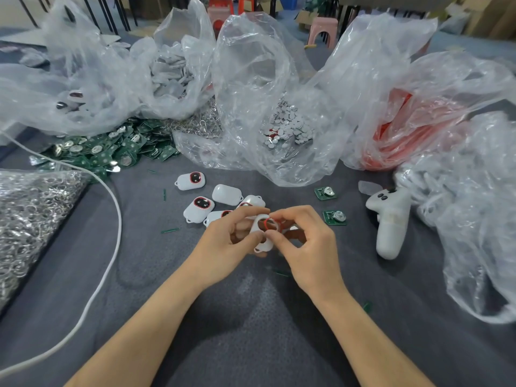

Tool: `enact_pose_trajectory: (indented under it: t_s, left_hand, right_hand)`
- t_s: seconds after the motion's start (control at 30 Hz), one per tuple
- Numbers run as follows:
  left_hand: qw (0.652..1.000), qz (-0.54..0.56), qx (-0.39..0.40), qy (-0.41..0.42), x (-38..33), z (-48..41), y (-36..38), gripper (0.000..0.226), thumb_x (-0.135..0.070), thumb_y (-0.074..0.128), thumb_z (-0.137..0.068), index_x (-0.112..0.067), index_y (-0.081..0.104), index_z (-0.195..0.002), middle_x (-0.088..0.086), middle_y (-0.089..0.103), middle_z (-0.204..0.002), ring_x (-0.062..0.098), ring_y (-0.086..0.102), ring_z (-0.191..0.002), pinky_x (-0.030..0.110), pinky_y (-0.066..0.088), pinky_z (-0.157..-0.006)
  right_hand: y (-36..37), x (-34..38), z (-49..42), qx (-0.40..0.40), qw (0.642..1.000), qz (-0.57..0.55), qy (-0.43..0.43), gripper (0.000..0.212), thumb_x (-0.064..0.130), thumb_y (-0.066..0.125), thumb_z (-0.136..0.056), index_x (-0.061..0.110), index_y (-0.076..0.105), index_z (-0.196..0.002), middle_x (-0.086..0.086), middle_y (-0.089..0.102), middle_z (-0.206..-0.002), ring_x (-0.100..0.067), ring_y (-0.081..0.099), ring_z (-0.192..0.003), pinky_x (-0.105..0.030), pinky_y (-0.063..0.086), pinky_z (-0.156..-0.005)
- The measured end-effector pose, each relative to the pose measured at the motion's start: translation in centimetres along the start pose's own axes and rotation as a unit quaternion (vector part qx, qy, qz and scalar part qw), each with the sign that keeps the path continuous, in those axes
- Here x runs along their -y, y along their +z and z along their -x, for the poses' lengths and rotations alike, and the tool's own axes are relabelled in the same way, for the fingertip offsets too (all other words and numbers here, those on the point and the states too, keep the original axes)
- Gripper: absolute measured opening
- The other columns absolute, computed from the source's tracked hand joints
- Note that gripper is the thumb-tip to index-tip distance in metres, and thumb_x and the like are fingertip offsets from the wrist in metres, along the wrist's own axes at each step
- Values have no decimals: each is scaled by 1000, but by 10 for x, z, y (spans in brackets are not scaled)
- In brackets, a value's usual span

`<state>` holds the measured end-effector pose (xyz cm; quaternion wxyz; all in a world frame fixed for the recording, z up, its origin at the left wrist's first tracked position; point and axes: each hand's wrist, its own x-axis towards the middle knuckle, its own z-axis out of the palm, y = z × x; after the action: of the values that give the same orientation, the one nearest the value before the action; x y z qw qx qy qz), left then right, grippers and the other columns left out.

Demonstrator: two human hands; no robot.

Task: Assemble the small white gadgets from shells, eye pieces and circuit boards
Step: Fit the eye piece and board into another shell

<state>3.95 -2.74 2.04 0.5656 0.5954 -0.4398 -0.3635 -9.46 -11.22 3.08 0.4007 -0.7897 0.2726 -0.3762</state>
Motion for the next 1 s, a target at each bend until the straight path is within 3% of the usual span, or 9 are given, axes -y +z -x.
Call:
enact_pose_trajectory:
  t_s: [0.1, 0.3, 0.73, 1.0]
  left_hand:
    - [1000, 17, 8, -7, 0, 1, 1, 34, 6, 51, -93, -19, 58, -115, -4, 75, -90, 11, 71, -80, 21, 55, -67]
    - [999, 38, 21, -16, 2, 1, -1, 32, 1, 50, -96, -21, 59, -116, 1, 74, -101, 14, 70, -92, 27, 57, -70]
    - [998, 51, 29, -20, 4, 1, -4, 30, 0, 49, -96, -21, 60, -114, 2, 75, -94, 17, 71, -89, 30, 57, -70]
    - [998, 54, 29, -25, 2, 0, -6, 21, -6, 54, -94, -14, 62, -111, 7, 75, -88, 17, 71, -83, 31, 59, -65]
  right_hand:
    - [-1, 1, 0, 7, 1000, 11, -1, 18, 7, 77, -77, 12, 71, -94, 1, 61, -95, -6, 60, -84, -12, 46, -74]
    - [-2, 3, 1, 8, 1000, 27, -13, 19, 7, 78, -76, 13, 72, -93, 1, 59, -94, -8, 59, -86, -22, 50, -75]
    - [-1, 1, 1, 26, 999, 33, -10, 20, 8, 78, -75, 15, 73, -93, 3, 59, -93, -4, 58, -84, -9, 43, -74]
    - [-1, -2, -1, 40, 999, 1, 6, 19, 9, 81, -72, 14, 73, -88, 3, 57, -90, -6, 57, -82, -11, 42, -71]
